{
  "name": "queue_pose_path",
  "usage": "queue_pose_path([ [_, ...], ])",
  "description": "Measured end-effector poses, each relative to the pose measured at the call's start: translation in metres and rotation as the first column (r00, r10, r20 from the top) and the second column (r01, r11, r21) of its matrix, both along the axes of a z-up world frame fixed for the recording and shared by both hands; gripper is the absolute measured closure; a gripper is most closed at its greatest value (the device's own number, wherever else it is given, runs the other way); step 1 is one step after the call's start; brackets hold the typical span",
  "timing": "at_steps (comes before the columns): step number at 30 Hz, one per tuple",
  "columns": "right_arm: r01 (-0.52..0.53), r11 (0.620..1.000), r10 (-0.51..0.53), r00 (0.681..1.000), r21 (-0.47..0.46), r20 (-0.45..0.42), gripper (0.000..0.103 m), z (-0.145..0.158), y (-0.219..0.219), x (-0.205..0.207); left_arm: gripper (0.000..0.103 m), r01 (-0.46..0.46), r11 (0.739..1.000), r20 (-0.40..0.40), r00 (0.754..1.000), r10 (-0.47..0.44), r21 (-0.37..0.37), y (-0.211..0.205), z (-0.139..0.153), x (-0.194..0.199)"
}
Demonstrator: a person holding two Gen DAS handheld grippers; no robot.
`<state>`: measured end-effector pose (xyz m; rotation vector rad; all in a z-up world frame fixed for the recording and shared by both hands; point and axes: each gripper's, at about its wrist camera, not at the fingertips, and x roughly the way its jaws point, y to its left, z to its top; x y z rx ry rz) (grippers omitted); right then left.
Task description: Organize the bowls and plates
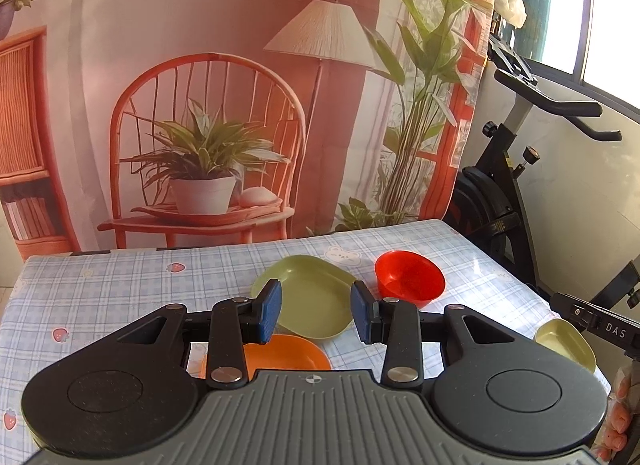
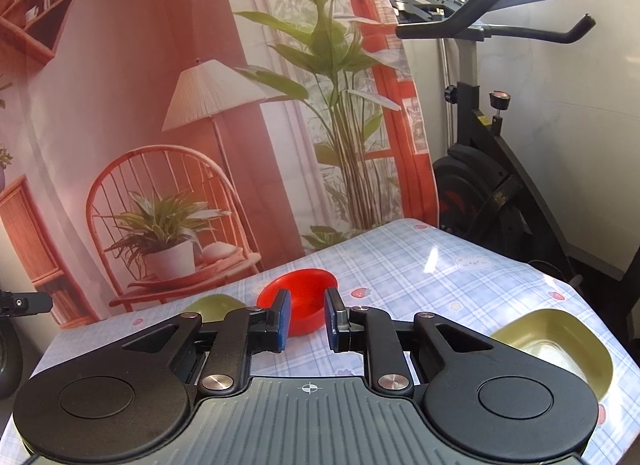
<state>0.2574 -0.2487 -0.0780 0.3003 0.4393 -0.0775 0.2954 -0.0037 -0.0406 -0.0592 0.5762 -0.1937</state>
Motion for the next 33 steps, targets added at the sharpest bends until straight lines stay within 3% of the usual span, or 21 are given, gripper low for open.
queue_pose_path([
  [10,0.025,1.0,-0.024,0.999,0.012,-0.036,0.085,-0.042,-0.021,0.057,0.064,0.139,0.989,0.009,0.99,-0.14,0.04,-0.062,-0.034,0.074],
  [15,0.05,0.995,-0.043,0.995,0.084,-0.084,0.085,-0.072,-0.033,0.1,0.064,0.27,0.963,-0.011,0.963,-0.27,0.017,-0.086,-0.072,0.121],
  [25,0.038,0.992,-0.025,0.995,0.124,-0.101,0.08,-0.108,-0.032,0.152,0.064,0.275,0.961,-0.161,0.948,-0.275,-0.023,-0.099,-0.121,0.175],
  [33,0.021,0.994,-0.006,0.991,0.109,-0.135,0.08,-0.126,-0.029,0.173,0.064,0.258,0.965,-0.191,0.946,-0.261,-0.041,-0.098,-0.134,0.191],
])
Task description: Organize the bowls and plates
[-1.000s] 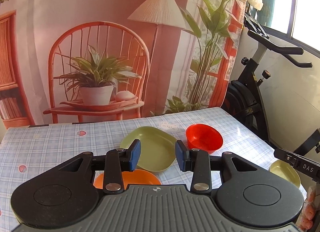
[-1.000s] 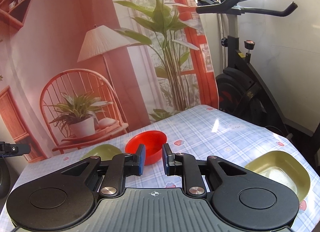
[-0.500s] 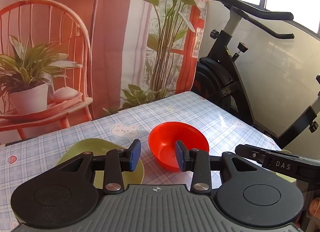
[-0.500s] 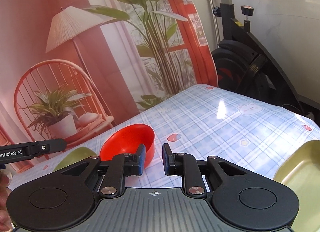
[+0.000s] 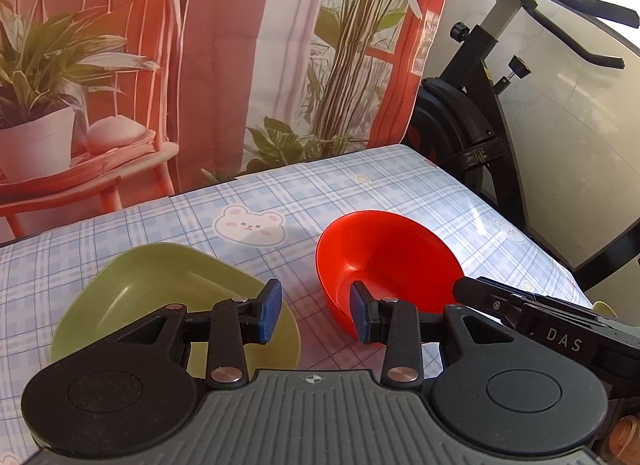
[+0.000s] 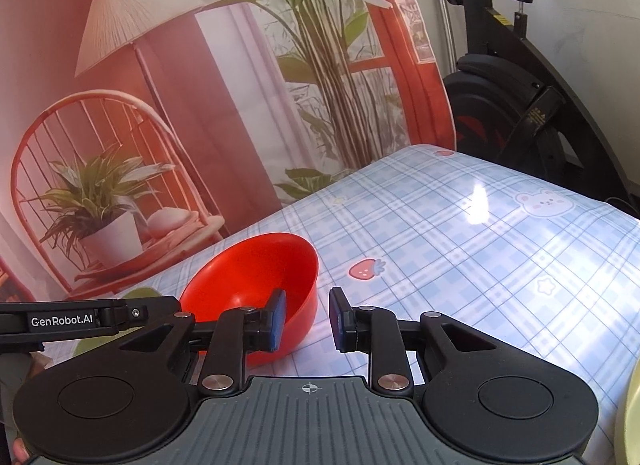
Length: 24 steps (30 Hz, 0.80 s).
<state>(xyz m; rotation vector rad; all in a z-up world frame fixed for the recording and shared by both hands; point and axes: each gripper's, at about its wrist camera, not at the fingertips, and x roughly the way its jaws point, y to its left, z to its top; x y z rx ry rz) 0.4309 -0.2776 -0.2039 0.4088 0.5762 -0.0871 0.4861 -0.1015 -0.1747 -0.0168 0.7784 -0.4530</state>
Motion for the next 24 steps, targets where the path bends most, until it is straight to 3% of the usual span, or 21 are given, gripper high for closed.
queue_pose_path([
  [4,0.0,1.0,0.0,1.0,0.001,-0.001,0.08,-0.003,0.001,0.004,0.065,0.016,1.0,0.016,1.0,-0.016,0.005,-0.005,0.0,0.003],
  [7,0.003,1.0,-0.003,1.0,0.006,-0.002,0.08,-0.005,0.0,0.006,0.074,0.032,1.0,0.017,0.999,-0.032,0.001,-0.009,-0.001,0.005],
  [11,0.005,1.0,-0.005,1.0,0.012,-0.001,0.081,-0.006,-0.002,0.01,0.074,0.016,0.999,0.007,1.0,-0.016,0.037,-0.013,-0.006,0.009],
  [15,0.003,1.0,-0.003,1.0,0.02,0.001,0.086,-0.006,-0.001,0.01,0.077,0.012,1.0,-0.014,1.0,-0.012,0.025,-0.01,-0.009,0.013],
  [17,0.003,1.0,-0.004,1.0,0.028,0.007,0.091,-0.006,-0.001,0.009,0.09,0.03,0.999,-0.012,0.999,-0.029,0.025,-0.012,-0.008,0.012],
  [21,0.018,0.999,-0.018,1.0,0.039,0.007,0.093,-0.004,0.002,0.006,0.091,0.056,0.993,0.04,0.997,-0.06,0.104,-0.021,-0.003,-0.001],
  [24,0.016,0.999,-0.017,1.0,0.044,0.009,0.093,0.0,0.004,-0.001,0.091,0.053,0.993,0.027,0.998,-0.056,0.104,-0.018,0.001,-0.006],
])
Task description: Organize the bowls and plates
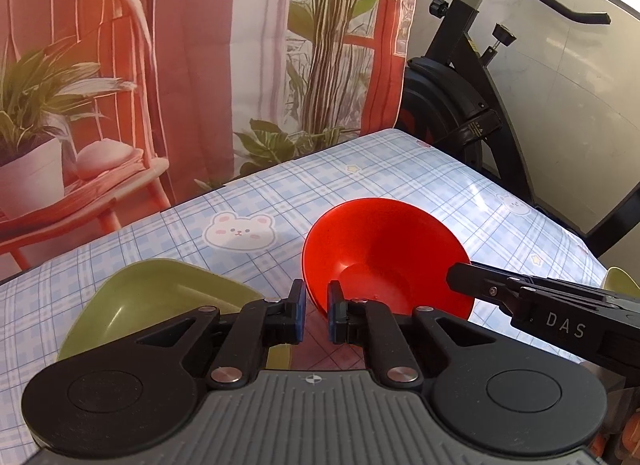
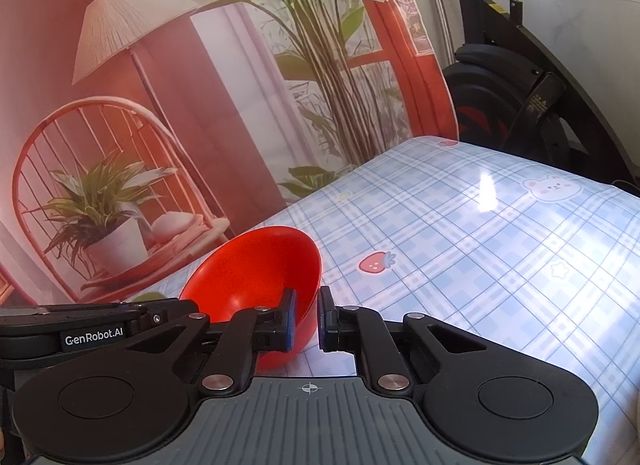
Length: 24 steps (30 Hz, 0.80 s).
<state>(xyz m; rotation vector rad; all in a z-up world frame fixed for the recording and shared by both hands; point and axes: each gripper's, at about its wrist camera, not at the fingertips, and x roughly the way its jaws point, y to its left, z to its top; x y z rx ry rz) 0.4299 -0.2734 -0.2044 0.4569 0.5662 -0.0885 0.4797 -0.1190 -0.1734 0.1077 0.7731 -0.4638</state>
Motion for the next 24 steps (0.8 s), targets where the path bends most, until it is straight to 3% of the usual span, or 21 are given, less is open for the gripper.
queue_pose_path([
  [11,0.014,1.0,-0.014,1.0,0.018,0.002,0.094,0.029,0.011,-0.041,0.09,0.012,0.999,0.006,1.0,-0.012,-0.039,0.014,0.027,-0.046],
  [24,-0.003,1.0,0.003,0.999,-0.011,0.039,0.095,0.07,0.036,-0.092,0.09,0.007,0.998,0.084,0.996,-0.002,-0.062,0.034,0.064,-0.106],
])
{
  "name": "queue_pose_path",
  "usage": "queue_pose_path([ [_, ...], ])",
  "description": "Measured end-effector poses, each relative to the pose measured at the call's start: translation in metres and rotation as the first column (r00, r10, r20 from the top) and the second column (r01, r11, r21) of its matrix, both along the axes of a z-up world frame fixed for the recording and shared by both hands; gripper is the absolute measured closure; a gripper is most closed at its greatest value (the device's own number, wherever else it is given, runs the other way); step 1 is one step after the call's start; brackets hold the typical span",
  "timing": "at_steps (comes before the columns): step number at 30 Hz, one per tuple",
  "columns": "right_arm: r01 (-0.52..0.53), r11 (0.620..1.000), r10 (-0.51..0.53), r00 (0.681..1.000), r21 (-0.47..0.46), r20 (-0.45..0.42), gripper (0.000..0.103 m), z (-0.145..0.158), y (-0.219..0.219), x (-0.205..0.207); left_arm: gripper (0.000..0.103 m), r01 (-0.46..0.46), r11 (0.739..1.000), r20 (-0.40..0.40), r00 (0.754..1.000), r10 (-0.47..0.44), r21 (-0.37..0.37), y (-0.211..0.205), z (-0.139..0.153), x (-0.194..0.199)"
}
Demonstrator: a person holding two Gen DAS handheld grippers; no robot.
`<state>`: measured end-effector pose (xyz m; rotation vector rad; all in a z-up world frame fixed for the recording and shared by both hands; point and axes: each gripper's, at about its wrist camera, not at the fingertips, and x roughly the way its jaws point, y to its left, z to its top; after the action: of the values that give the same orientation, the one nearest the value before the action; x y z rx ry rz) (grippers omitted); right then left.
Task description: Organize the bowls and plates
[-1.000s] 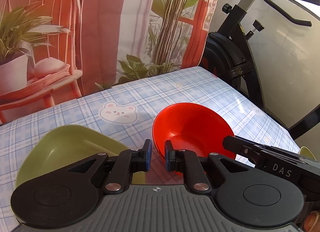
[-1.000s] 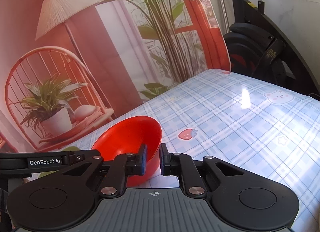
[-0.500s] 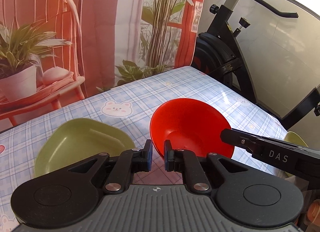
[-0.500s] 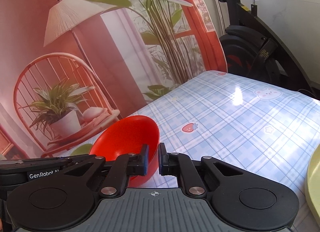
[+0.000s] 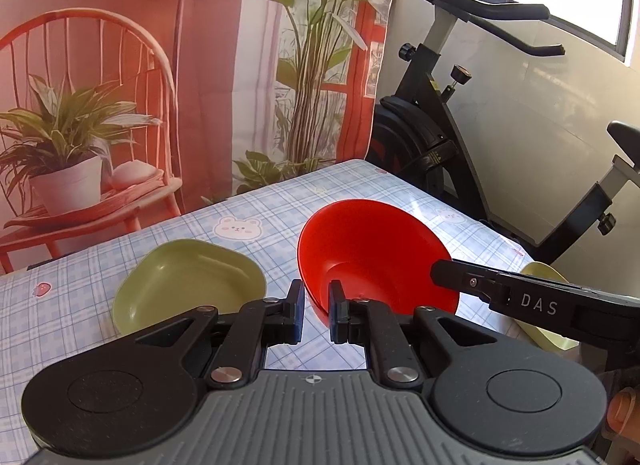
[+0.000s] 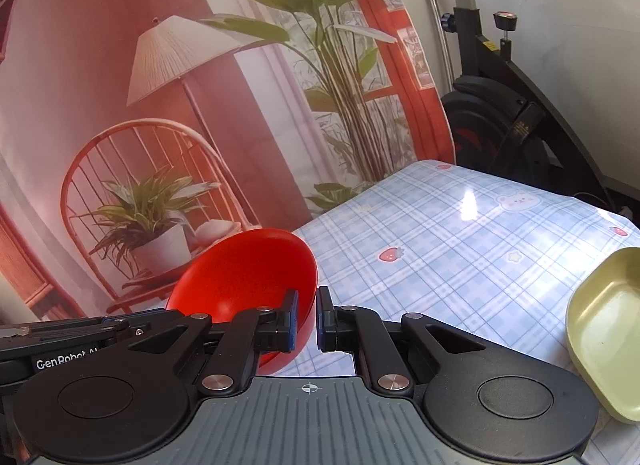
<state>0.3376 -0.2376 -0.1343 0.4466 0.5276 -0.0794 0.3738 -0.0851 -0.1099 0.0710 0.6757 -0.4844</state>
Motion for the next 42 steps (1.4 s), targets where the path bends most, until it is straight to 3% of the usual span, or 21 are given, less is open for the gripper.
queue_pose_path([
  [16,-0.09,0.995,0.091,0.995,-0.041,0.031,0.095,0.031,0.042,-0.051,0.09,-0.08,0.995,0.0,0.997,0.08,-0.061,0.041,0.017,-0.063],
  [32,-0.183,0.982,0.184,0.983,-0.055,0.017,0.095,0.036,0.075,-0.093,0.09,-0.161,0.978,-0.082,0.985,0.151,-0.132,0.081,0.013,-0.114],
  [42,-0.226,0.974,0.225,0.974,-0.025,-0.022,0.094,0.023,0.082,-0.117,0.09,-0.191,0.971,-0.128,0.977,0.173,-0.146,0.094,-0.002,-0.142],
])
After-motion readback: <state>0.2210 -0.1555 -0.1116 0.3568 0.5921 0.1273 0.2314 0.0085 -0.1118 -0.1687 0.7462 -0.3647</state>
